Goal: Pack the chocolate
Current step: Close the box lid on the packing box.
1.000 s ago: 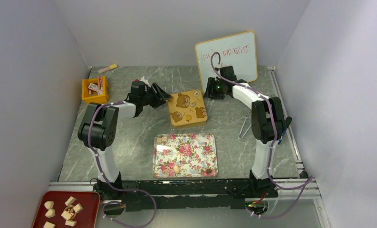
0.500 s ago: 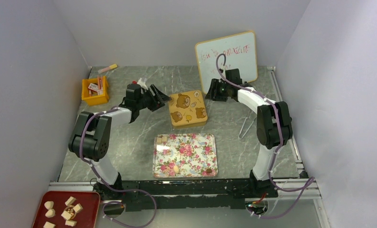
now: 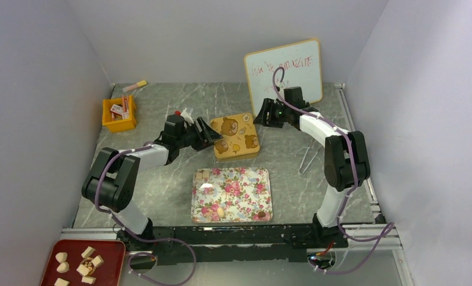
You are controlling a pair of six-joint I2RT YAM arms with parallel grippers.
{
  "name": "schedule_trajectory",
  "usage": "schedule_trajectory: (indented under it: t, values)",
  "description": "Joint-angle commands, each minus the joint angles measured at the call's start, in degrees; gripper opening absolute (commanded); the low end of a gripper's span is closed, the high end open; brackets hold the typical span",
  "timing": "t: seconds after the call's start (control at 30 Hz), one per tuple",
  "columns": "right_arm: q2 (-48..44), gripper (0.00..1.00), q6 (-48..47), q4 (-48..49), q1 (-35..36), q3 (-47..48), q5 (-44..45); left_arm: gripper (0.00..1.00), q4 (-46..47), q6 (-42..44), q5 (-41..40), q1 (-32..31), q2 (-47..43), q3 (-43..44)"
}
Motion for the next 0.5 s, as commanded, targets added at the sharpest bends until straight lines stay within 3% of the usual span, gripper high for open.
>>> schedule_trajectory:
  t: [0.0, 0.23, 0.3, 0.47]
  values:
    - [0.15, 0.6, 0.95, 3.32, -0.15, 1.38, -2.29, 0.68, 1.99, -0.07, 0.16, -1.19, -0.79, 0.06]
    - [4.17, 0.61, 0.85, 3.48, -0.15, 4.03, -2.76, 0.68, 1.38, 0.82, -0.39, -1.43, 0.28, -0.07]
    - [5.19, 0.67, 0.98, 3.64, -0.08, 4.78, -3.08, 0.68, 0.39, 1.29, -0.86, -1.43, -0.26, 0.13]
    - [7.14, 0.69, 0.85, 3.45, -0.07, 6.68, -3.27, 0.68, -2.82, 2.72, -2.57, -1.28, -2.46, 1.7]
